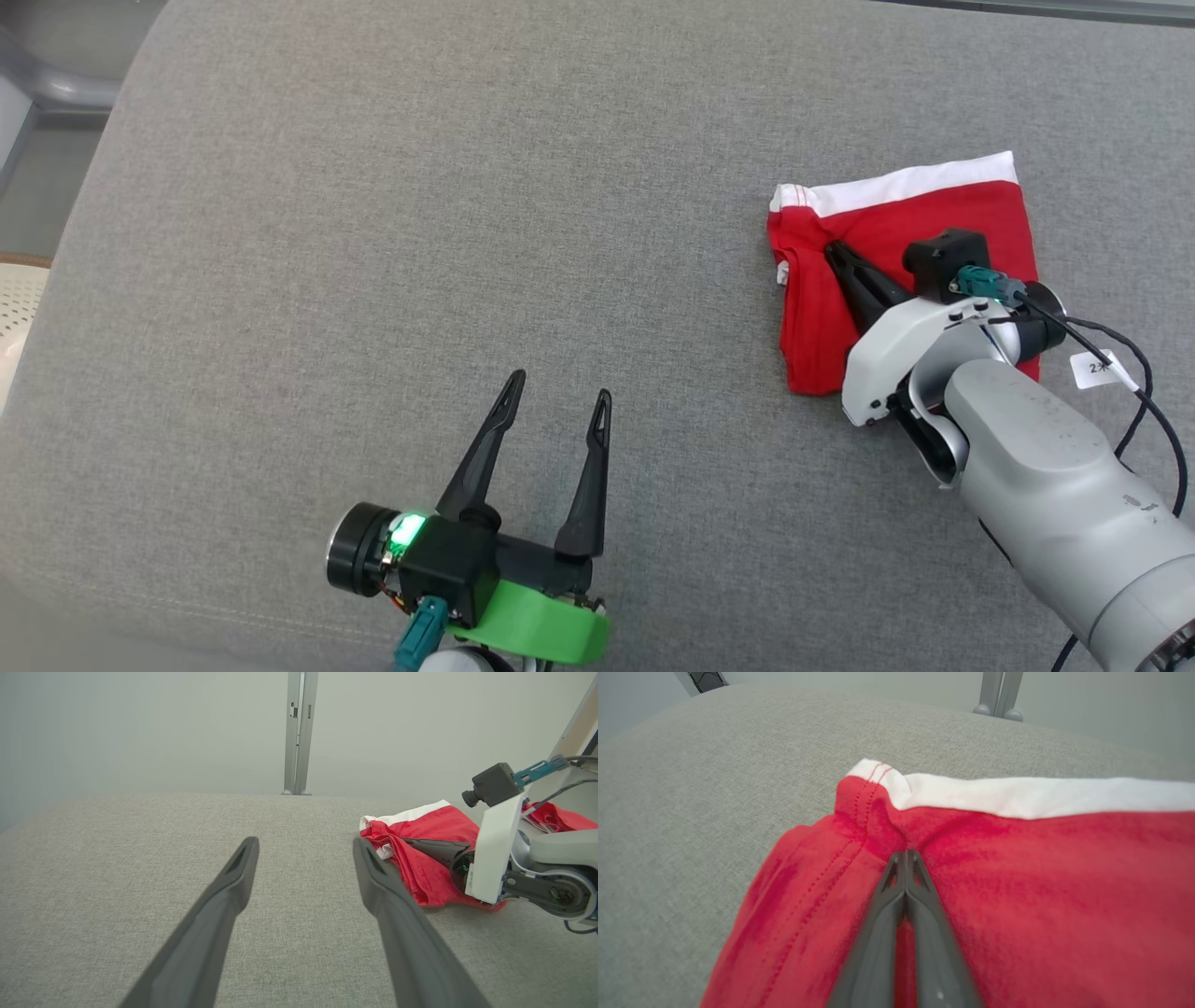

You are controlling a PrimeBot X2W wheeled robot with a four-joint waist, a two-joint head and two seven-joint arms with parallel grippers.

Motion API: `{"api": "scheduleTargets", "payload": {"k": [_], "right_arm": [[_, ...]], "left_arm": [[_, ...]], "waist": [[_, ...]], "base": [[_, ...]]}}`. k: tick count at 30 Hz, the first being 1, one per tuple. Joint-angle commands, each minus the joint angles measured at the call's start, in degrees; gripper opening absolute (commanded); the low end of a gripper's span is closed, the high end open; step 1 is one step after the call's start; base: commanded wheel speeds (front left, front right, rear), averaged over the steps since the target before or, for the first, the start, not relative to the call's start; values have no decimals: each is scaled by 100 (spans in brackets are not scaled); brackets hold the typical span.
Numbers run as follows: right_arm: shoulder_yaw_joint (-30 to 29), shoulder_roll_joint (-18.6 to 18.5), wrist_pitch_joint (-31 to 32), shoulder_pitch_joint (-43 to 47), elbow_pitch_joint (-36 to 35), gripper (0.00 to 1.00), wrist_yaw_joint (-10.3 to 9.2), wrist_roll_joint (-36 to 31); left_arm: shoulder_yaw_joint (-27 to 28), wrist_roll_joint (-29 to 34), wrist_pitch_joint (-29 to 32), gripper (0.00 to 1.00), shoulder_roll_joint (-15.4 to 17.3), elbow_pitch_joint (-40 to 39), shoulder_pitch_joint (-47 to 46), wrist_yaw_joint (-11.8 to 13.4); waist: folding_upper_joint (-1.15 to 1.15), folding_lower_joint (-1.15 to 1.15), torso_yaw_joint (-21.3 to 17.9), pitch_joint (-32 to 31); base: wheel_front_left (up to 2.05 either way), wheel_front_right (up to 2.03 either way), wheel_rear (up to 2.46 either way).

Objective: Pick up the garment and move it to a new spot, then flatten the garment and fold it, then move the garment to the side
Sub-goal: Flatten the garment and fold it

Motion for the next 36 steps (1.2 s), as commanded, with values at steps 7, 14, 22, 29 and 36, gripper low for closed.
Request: {"api": "scheduleTargets", "payload": {"k": [7,14,22,29,36], "right_arm": [[-297,98,11,163,-353,0,-6,-132],[-1388,73,6,880,-1669,100,-6,-649],[-2162,142,4,2342,-3103,100,-6,-1401],[-2509,328,4,3397,-3784,100,-6,-1702],[-2832,592,4,4176,-4168,100,-6,-1932]], "left_arm": [[65,33,-27,100,8,48,-92,3],[516,33,-27,100,10,12,137,103],[1316,122,-26,100,9,4,481,-25],[1572,-102,-23,100,9,69,876,-237],[1678,19,-22,100,9,109,1286,-299]], "waist": [[0,0,-162,-88],[0,0,-553,-424],[0,0,-1015,-911],[0,0,-1281,-1316],[0,0,-1393,-1704]], "base": [[0,0,0],[0,0,0],[0,0,0],[0,0,0],[0,0,0]]}}
